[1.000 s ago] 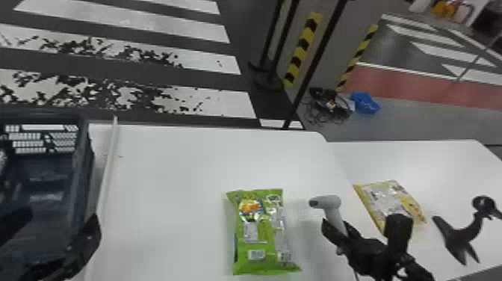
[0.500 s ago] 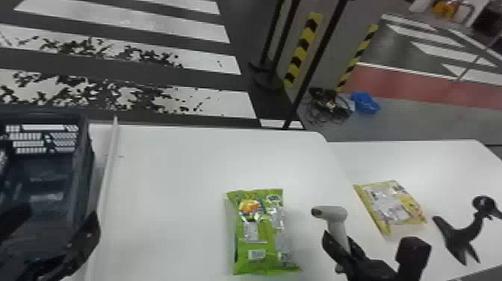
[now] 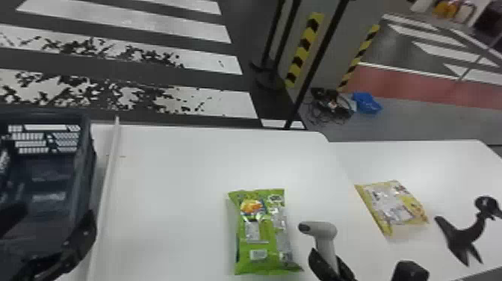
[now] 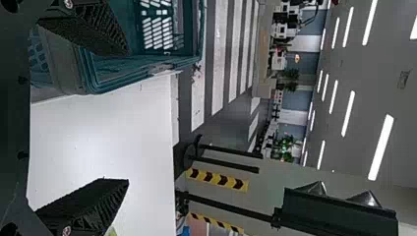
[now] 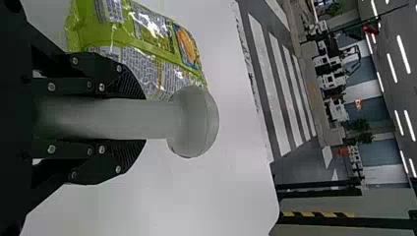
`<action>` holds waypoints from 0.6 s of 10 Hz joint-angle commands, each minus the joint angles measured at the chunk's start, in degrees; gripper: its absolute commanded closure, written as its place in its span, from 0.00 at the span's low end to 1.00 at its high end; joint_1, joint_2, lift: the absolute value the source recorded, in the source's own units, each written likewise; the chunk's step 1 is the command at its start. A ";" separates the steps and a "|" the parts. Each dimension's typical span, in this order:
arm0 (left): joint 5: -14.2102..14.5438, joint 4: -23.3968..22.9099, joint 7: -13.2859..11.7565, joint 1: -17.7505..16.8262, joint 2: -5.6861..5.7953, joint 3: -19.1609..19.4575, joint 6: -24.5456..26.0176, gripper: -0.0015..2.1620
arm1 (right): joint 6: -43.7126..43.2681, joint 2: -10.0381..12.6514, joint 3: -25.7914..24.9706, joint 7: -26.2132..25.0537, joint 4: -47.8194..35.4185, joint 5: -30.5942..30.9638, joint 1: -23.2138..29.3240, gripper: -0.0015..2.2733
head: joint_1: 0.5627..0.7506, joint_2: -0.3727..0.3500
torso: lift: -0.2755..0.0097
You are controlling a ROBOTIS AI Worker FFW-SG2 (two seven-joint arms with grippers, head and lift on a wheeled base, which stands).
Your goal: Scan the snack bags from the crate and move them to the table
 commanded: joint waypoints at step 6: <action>2.03 0.87 -0.68 -1.52 -0.16 0.60 -0.16 0.03 | -21.37 1.34 11.10 -6.11 -7.01 7.47 13.54 0.99 | 0.70 0.18 | 0.63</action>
